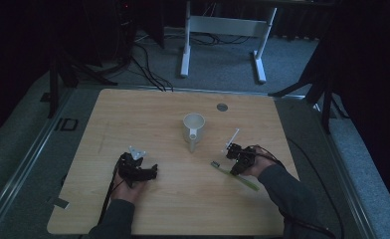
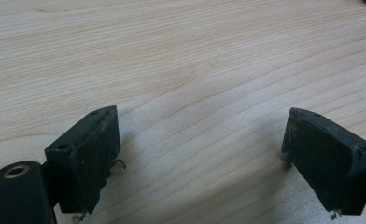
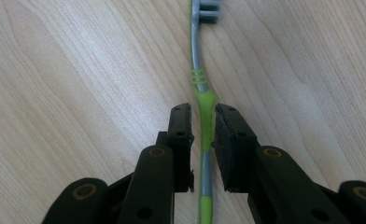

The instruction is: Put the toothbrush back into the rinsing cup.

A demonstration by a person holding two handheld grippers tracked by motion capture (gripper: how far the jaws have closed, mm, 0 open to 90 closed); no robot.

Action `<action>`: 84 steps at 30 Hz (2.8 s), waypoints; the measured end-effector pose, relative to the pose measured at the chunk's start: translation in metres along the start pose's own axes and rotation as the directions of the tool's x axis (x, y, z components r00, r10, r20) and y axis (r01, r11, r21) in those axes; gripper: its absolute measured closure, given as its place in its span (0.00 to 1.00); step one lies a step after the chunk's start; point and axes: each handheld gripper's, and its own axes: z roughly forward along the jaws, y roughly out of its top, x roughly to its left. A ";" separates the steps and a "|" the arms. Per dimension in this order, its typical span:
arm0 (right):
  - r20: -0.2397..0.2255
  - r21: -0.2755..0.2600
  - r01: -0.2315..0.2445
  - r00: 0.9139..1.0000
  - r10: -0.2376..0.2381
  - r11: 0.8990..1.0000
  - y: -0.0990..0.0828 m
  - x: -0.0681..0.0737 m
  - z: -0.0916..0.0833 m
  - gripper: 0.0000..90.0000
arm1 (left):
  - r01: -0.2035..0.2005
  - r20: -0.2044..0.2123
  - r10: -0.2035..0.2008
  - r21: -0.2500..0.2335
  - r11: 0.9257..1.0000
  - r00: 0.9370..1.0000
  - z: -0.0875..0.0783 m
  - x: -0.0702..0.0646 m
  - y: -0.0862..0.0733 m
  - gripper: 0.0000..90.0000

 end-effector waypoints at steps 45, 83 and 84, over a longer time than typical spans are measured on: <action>-0.018 0.073 0.012 1.000 -0.011 0.997 0.006 -0.002 0.011 0.85 | 0.000 0.000 0.000 0.000 1.000 1.000 0.000 0.000 0.000 0.13; 0.014 0.117 0.019 1.000 -0.021 0.993 0.011 0.000 0.023 0.86 | 0.000 0.000 0.000 -0.001 1.000 1.000 0.000 0.000 0.000 0.13; 0.020 0.125 0.017 1.000 -0.020 0.992 0.011 0.000 0.024 0.86 | 0.000 0.000 0.000 0.000 1.000 1.000 0.000 0.000 0.000 0.13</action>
